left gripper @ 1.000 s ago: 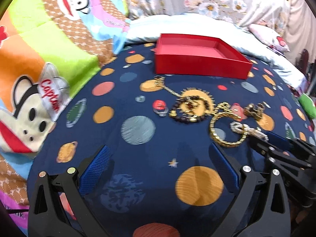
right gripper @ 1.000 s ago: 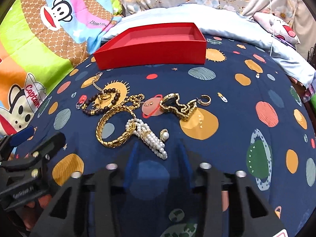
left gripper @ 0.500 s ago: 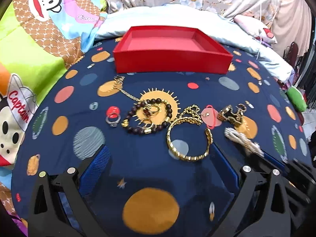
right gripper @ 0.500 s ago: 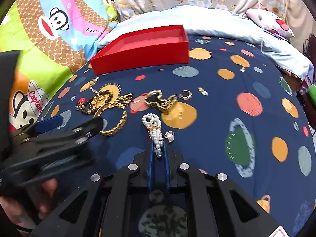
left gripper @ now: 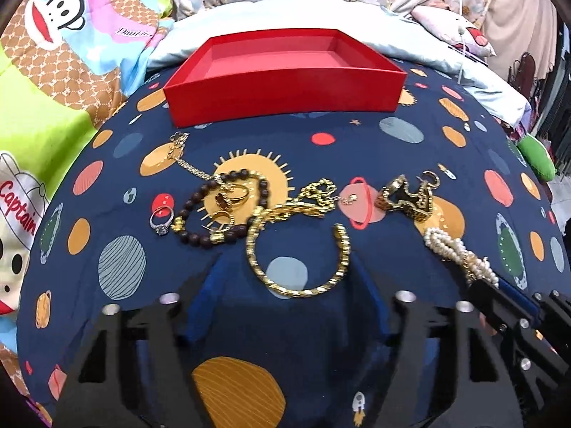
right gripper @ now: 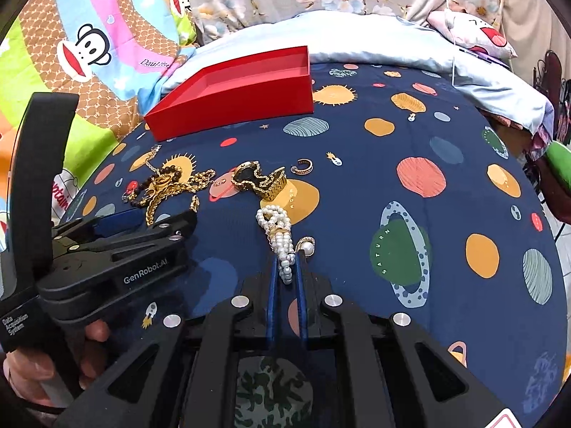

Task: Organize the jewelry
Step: 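Grasp the white pearl bracelet with the right tool while the left tool grasps the gold bangle, then carry both pieces over the red tray and open both tools to drop them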

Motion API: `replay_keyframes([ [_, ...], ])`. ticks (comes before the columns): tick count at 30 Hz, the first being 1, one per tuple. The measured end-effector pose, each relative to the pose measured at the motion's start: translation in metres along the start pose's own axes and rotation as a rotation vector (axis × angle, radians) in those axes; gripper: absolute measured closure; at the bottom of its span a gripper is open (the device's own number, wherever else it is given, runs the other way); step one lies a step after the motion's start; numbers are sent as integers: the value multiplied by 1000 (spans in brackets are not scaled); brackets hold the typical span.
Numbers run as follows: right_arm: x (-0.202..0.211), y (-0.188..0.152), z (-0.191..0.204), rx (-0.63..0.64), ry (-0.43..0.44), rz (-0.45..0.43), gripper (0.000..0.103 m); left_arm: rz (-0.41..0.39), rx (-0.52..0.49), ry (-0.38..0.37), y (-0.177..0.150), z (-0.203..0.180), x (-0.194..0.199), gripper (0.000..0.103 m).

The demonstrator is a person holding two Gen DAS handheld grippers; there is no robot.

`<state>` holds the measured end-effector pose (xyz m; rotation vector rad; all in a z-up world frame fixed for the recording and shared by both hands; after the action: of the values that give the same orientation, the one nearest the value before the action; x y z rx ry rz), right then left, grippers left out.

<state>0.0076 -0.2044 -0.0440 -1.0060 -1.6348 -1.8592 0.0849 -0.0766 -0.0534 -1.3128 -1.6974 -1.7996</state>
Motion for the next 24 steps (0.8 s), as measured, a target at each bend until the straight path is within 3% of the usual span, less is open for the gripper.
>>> replay_keyframes([
  [1,0,0,0,-1,2,0,94,0,-4,-3,0,-1,1,49],
  [7,7,3,4,3,5,-14,94,4,23,-57,-2,1,10,50],
  [13,25,20,6,-11,40,-60,97,-57,52,-87,10,14,45,50],
  [24,50,123,26,31,116,-229,99,-201,36,-45,98,57,84,50],
])
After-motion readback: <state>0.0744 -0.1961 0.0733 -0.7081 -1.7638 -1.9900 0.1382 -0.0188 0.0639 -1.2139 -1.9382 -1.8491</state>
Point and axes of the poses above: each gripper's, at about its wrist camera, not at the fingertips, and x roughly against the way its jaws point, z to its left, y to its top, the point moved 6 cm from there along -x, roughly the way its jaws point, and after that the axes turned 10 degrees about -y, right-handed, at the moved point
